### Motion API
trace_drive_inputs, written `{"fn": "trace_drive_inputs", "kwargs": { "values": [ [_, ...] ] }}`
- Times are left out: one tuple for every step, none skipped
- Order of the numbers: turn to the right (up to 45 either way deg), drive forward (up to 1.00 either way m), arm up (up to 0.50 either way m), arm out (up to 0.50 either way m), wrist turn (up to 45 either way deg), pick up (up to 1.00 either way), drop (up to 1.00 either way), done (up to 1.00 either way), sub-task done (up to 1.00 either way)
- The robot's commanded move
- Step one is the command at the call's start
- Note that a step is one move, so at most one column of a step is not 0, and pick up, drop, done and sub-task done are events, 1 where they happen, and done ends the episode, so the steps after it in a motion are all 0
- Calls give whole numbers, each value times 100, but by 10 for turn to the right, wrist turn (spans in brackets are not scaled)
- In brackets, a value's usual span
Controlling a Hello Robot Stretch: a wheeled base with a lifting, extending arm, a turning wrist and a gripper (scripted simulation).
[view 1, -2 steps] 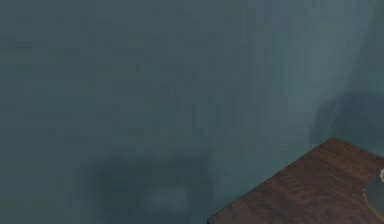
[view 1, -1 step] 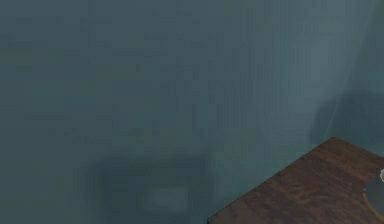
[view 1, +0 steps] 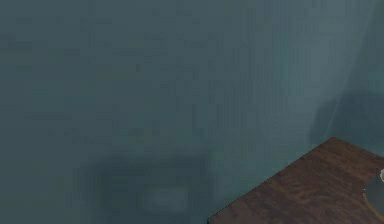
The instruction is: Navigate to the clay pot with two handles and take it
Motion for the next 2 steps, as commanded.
{"fn": "trace_drive_inputs", "kwargs": {
  "values": [
    [0, 0, 0, 0, 0, 100, 0, 0, 0],
    [0, 0, 0, 0, 0, 0, 0, 100, 0]
  ]
}}
